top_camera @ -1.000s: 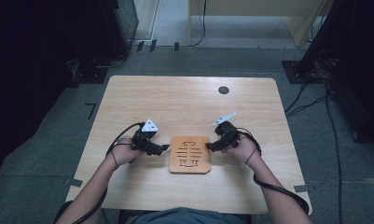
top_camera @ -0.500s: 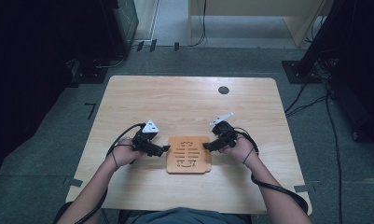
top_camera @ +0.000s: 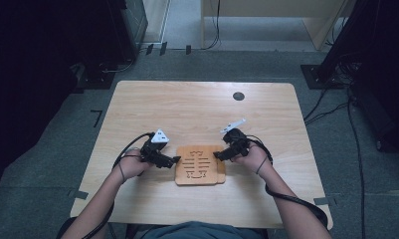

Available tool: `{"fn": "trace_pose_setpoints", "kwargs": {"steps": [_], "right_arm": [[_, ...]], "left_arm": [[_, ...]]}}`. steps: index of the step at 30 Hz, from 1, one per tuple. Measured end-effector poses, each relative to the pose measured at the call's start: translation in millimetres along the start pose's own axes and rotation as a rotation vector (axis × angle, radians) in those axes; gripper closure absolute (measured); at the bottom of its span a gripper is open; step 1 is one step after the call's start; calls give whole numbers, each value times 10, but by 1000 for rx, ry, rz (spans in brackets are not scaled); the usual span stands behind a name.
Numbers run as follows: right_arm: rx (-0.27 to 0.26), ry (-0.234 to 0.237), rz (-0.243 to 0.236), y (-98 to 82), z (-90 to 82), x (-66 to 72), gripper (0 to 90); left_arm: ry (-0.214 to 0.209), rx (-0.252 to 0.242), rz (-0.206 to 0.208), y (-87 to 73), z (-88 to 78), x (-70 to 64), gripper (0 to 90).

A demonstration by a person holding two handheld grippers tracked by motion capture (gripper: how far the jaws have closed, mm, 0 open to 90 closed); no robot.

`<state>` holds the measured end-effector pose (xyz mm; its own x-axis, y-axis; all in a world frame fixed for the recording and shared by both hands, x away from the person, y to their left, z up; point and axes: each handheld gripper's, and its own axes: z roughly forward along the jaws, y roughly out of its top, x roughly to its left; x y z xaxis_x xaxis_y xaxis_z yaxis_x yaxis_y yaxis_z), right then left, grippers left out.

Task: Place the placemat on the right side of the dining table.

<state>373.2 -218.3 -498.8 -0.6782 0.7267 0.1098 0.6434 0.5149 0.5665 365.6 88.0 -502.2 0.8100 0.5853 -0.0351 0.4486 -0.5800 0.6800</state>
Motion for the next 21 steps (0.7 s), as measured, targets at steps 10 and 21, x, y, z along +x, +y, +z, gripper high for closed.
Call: {"fn": "trace_pose_setpoints", "kwargs": {"steps": [10, 21], "right_arm": [[-1, -12, -5, 38, 20, 17, 146], [-3, -26, -1, 78, 45, 30, 146]], "left_arm": [[2, 1, -4, -8, -8, 9, 129], [0, 2, -2, -5, -6, -3, 130]]}}
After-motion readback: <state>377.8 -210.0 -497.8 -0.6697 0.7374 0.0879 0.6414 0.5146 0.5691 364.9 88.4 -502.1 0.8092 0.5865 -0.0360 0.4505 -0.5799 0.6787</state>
